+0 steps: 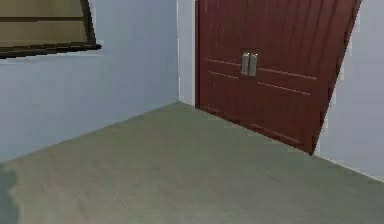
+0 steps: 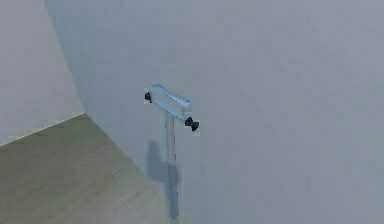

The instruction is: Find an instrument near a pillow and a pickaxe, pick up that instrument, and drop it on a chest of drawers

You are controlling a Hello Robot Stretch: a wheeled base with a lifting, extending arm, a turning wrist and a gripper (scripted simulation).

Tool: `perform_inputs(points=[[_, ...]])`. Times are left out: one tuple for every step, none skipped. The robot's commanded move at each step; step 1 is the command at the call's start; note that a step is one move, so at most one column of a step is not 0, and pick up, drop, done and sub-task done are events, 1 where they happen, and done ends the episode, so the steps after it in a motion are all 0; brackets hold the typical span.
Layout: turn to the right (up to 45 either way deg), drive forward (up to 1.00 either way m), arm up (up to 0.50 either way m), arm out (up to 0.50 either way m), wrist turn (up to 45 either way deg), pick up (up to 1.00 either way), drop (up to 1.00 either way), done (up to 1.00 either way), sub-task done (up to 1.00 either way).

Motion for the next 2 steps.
perform_inputs(points=[[-15.0,0.0,0.0,0.0,0.0,0.0,0.0,0.0,0.0],[0.0,0.6,0.0,0.0,0.0,0.0,0.0,0.0,0.0]])
